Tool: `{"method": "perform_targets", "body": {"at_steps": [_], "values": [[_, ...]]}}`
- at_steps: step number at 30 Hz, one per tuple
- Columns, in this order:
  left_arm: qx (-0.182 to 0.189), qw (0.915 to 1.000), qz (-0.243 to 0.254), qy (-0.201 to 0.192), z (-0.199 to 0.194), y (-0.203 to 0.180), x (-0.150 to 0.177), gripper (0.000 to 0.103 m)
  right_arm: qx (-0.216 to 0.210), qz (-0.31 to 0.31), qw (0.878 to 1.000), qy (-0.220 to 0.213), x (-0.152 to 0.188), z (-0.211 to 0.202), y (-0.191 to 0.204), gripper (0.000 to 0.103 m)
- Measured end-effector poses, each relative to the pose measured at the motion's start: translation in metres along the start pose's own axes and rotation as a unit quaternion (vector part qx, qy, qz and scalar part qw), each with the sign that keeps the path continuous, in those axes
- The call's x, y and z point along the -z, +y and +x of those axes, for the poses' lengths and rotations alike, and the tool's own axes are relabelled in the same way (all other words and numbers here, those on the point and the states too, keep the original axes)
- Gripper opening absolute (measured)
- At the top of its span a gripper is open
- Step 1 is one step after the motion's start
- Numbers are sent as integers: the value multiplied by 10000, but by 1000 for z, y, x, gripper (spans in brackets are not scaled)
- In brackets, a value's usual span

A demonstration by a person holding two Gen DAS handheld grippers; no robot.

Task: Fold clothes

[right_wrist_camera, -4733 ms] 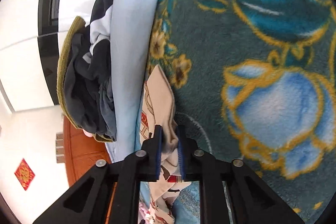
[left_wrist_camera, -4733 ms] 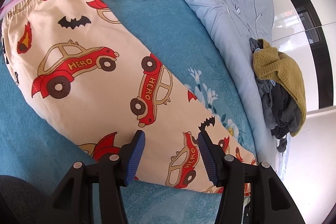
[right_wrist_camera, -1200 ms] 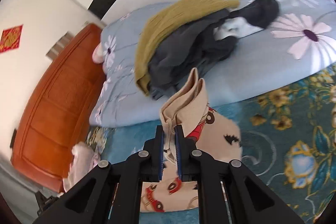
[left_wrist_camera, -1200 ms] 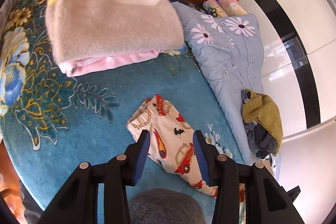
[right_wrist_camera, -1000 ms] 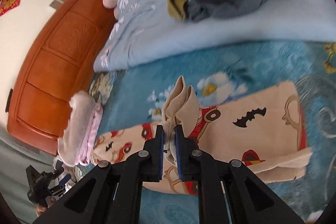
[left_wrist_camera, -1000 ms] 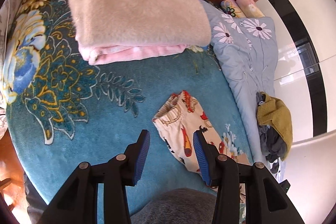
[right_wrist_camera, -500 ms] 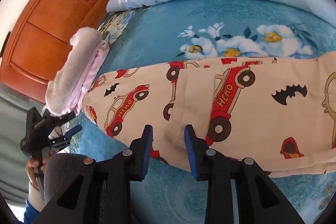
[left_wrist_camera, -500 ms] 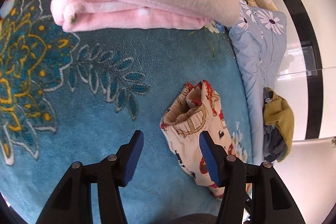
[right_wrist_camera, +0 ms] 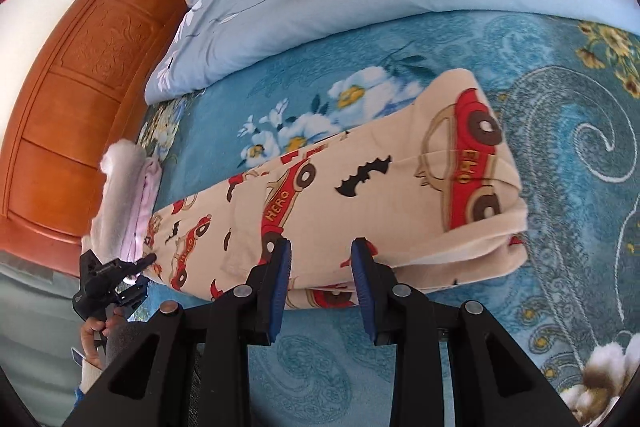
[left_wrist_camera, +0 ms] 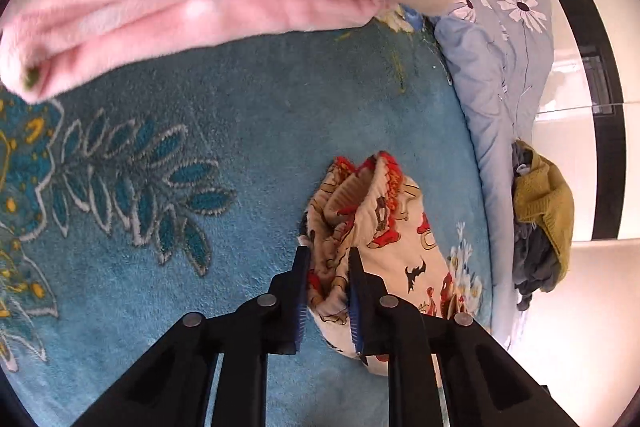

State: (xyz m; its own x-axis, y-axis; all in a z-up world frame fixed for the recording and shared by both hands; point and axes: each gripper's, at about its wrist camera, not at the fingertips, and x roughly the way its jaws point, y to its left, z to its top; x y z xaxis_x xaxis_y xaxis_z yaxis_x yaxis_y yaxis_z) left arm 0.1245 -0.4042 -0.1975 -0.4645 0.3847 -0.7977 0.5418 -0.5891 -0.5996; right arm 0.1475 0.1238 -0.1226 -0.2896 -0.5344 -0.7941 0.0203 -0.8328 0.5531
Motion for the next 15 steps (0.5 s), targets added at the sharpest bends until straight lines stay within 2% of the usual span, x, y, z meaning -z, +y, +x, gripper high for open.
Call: {"method": "perform_targets", "body": {"at_steps": [2,4,6,8,11,13,15], "values": [[39,9984,509,-258,-24,-44,4,17,-104,155,9998,-95,1,-8,-12,32],[85,9933,1036,-502,-47,-90,9,17,-196,254,9993,-189,2,-15,-23,32],[230,9819,1787,-590,-60,-157,32,17,-290,378,9984,-292,3,-22,-36,32],[362,9649,2515,-660,-71,-223,55,17,-397,550,9969,-394,4,-30,-50,32],[391,9437,3254,-448,-45,-300,105,17,-537,840,9934,-566,6,-42,-74,32],[299,9344,3541,-234,-12,-333,136,17,-595,1001,9908,-686,9,-53,-91,32],[95,9290,3698,92,30,-352,171,17,-604,1112,9887,-802,12,-66,-108,32]]}}
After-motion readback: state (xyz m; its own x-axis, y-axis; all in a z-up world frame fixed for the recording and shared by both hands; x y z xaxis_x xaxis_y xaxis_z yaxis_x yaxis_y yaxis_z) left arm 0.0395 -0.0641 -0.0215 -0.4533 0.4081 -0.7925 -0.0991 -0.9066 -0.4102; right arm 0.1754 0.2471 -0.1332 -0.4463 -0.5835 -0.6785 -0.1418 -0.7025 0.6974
